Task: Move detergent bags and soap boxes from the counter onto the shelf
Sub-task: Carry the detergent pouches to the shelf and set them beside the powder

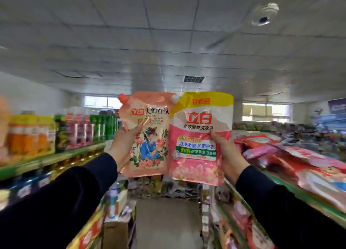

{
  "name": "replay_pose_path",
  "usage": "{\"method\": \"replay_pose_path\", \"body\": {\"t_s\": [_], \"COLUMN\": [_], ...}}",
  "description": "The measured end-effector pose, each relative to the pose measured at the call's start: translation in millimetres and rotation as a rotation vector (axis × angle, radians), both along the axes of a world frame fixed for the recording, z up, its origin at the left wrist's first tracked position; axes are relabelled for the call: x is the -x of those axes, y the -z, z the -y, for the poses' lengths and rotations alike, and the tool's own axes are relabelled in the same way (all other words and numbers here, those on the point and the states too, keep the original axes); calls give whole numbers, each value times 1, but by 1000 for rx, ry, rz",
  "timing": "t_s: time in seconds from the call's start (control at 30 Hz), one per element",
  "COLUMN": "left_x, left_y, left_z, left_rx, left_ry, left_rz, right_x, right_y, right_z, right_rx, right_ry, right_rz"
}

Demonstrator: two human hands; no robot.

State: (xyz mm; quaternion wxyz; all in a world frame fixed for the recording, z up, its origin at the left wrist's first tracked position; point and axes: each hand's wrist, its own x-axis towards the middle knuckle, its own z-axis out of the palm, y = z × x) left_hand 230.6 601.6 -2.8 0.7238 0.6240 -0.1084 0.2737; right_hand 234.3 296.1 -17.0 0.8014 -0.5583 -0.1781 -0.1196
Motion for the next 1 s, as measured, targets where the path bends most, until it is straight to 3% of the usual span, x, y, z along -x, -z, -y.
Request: {"method": "replay_pose_path", "body": {"t_s": [0.17, 0.33, 0.53, 0.7, 1.0], "left_x": [85, 198, 307, 365, 390], "left_y": [12, 19, 15, 7, 21], "left_z": [-165, -320, -454, -528, -619], "left_rx": [14, 40, 37, 62, 116], "left_ry": [-238, -515, -769, -979, -1100], "left_rz": [11, 32, -9, 37, 32], "right_x": [-6, 23, 64, 84, 69], "right_y": [9, 16, 15, 1, 6], "right_z": [-176, -353, -508, -607, -760], "right_rx": [30, 1, -11, 20, -7], "right_ry": [-286, -435, -629, -728, -888], "right_rz": [-8, 24, 70, 116, 87]}}
